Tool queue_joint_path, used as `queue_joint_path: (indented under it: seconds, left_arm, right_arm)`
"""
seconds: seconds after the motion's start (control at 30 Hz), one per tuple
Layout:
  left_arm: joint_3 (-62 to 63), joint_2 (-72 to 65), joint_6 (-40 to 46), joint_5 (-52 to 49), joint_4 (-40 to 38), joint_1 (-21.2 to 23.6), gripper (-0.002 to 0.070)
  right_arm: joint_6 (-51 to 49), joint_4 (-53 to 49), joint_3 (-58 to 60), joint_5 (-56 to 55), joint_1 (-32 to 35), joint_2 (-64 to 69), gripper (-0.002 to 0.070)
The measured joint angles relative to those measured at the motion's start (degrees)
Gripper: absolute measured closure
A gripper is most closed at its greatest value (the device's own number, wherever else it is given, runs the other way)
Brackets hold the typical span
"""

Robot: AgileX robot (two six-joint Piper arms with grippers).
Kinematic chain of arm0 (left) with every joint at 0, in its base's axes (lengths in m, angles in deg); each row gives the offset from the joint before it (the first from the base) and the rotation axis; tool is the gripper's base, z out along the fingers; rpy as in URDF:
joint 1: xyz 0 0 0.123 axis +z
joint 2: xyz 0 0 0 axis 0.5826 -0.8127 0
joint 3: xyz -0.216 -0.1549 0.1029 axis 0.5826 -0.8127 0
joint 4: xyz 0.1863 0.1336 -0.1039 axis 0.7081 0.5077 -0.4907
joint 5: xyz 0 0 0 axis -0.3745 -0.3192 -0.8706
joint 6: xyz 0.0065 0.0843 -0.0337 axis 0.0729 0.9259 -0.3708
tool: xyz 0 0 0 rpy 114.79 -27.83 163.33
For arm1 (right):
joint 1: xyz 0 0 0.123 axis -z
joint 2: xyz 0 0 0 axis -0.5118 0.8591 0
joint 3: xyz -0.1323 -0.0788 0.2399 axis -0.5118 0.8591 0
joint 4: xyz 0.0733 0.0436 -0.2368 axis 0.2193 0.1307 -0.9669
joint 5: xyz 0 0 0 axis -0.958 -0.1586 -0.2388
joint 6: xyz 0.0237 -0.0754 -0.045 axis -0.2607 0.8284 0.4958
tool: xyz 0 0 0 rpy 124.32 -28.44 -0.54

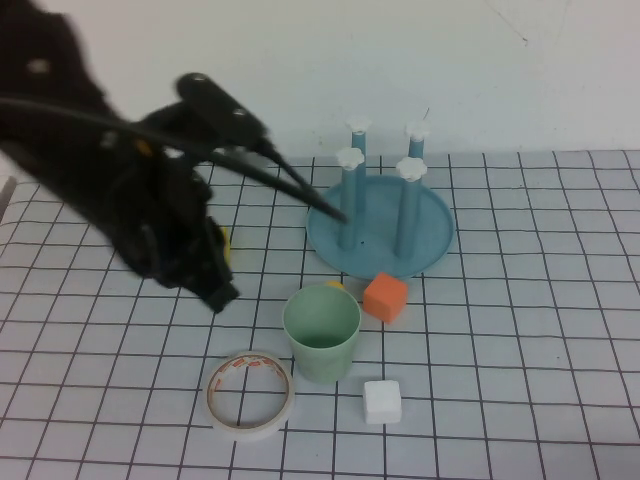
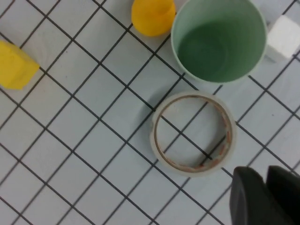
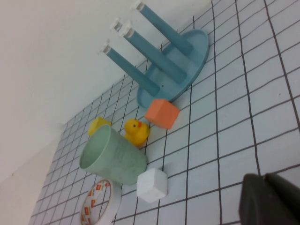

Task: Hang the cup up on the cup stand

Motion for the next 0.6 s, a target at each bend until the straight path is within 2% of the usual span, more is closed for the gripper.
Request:
queue_joint_path:
  seconds: [0.1, 0.2, 0.27, 0.33, 0.43, 0.6]
  left_arm:
    - [3.86, -4.85, -2.00, -1.52, 2.94, -2.63, 0.0542]
    - [6.73, -9.38, -5.26, -1.67, 3.93, -4.44, 0.0365]
    - [8.37, -12.51, -7.41, -0.82, 3.93, -4.99, 0.0221]
    - [9.87, -15.64, -9.50, 0.24, 3.93, -5.01, 0.0138]
    - [12.11, -20.06, -12.88, 1.21, 4.42, -5.01, 0.0088]
    - [14.63, -26.50, -16.62, 3.06, 4.92, -5.01, 0.0101]
  right_arm:
    - [0.13, 0.00, 0.00, 1.03, 0.00, 0.00, 0.0678]
    - [0.26, 0.00, 0.00, 1.25, 0.00, 0.00, 0.0678]
    - [0.26, 0.00, 0.00, 1.25, 0.00, 0.00, 0.0678]
    - [0.39, 0.00, 0.00, 1.25, 0.00, 0.00, 0.0678]
    - [0.51, 0.00, 0.00, 1.31, 0.00, 0.00, 0.0678]
    - [1.51, 0.00, 0.00, 1.31, 0.00, 0.00, 0.0678]
